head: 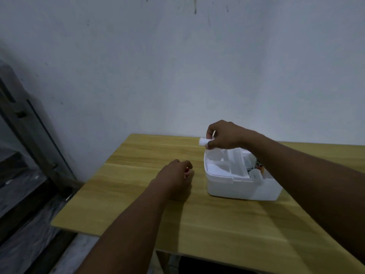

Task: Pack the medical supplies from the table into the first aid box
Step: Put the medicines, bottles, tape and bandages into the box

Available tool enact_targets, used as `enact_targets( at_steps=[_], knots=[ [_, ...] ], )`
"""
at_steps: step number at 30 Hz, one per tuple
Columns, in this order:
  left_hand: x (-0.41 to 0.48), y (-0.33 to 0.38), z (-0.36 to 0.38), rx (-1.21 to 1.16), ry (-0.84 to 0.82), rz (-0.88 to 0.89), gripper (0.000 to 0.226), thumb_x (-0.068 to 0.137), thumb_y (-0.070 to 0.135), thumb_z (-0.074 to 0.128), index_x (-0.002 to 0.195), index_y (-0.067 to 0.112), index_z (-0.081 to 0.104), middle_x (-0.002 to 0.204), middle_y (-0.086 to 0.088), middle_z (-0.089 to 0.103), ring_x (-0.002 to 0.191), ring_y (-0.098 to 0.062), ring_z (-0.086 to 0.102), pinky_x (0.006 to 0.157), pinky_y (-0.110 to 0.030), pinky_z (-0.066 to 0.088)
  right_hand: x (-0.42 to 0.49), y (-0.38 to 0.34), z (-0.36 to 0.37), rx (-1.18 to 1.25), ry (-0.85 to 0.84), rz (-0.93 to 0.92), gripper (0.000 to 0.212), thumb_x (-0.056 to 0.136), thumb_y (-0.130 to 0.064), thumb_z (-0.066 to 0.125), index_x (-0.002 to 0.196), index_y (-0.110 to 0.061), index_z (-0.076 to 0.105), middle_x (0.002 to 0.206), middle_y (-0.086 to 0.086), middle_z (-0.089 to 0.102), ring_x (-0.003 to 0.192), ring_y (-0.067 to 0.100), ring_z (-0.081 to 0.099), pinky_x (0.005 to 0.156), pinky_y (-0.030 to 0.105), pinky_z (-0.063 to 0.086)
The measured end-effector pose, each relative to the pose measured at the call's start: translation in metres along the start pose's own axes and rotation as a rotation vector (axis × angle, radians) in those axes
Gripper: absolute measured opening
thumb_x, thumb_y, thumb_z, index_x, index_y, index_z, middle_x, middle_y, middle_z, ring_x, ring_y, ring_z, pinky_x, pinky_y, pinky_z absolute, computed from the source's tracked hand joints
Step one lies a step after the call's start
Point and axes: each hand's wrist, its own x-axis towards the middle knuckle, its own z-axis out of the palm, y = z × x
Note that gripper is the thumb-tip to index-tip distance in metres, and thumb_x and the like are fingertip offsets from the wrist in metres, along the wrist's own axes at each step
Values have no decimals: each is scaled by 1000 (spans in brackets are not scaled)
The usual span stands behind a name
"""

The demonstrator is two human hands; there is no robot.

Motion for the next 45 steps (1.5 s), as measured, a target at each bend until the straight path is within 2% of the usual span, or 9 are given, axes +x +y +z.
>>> enact_targets(
  at_steps=[3, 6, 9, 11, 17, 24, 32, 38, 45],
  knots=[
    [3, 1, 2, 5, 25, -14, 35, 92, 34, 61, 126, 29, 56, 119, -4, 59, 100, -22, 61, 88, -40, 56, -14, 8, -15, 9, -222, -17, 23, 78, -24, 80, 97, -17, 68, 83, -3, 66, 69, 13, 61, 63, 31, 48],
    [7, 0, 2, -14, 63, -34, 29, 92, 33, 60, 121, 31, 57, 118, -4, 61, 99, -22, 62, 86, -42, 57, -28, 7, -14, -126, -359, -32, 26, 76, -27, 81, 99, -22, 71, 92, -4, 68, 77, 14, 62, 65, 32, 51],
    [9, 2, 3, 11, 78, -59, 26, 93, 33, 59, 119, 33, 58, 117, -2, 63, 99, -21, 62, 83, -41, 57, -38, 3, -4, -199, -336, -69, 24, 78, -29, 80, 100, -29, 73, 112, -3, 66, 99, 20, 62, 83, 36, 54],
    [10, 4, 4, 26, 97, -58, 26, 93, 33, 59, 119, 35, 57, 117, 0, 63, 99, -21, 62, 83, -41, 57, -42, 1, -1, -190, -346, -85, 22, 80, -29, 78, 102, -32, 74, 117, -5, 64, 105, 19, 60, 84, 34, 52],
    [10, 10, -6, -55, 228, 35, 22, 96, 33, 56, 118, 30, 60, 113, -1, 68, 93, -17, 61, 77, -34, 54, -50, 6, -23, -112, -203, -97, 23, 85, -28, 72, 108, -26, 74, 109, -6, 68, 102, 14, 63, 89, 33, 49],
    [26, 63, -64, -170, 315, 231, 18, 92, 36, 60, 109, 35, 63, 105, 3, 71, 86, -17, 67, 78, -37, 58, -51, 32, -62, 150, -32, -2, 18, 87, -20, 72, 104, -15, 72, 96, 4, 74, 79, 17, 66, 62, 25, 50],
    [47, 109, -43, 151, 14, 289, 27, 90, 37, 63, 117, 38, 64, 116, 4, 72, 98, -18, 66, 87, -40, 57, -63, 62, -61, 153, -38, 58, 20, 88, -21, 70, 107, -15, 70, 99, 6, 73, 78, 15, 67, 65, 30, 54],
    [57, 111, -45, 185, -10, 267, 34, 85, 43, 67, 118, 34, 67, 115, 2, 72, 97, -20, 66, 85, -40, 58, -66, 69, -67, 151, -22, 72, 18, 90, -18, 68, 108, -14, 69, 95, 2, 71, 79, 17, 67, 57, 21, 48],
    [54, 105, -42, 272, 96, 246, 34, 86, 45, 63, 117, 31, 64, 115, 0, 68, 98, -21, 63, 78, -34, 53, -63, 64, -62, 165, -46, 73, 20, 90, -19, 69, 109, -14, 69, 97, 5, 71, 79, 17, 67, 61, 27, 51]
  ],
)
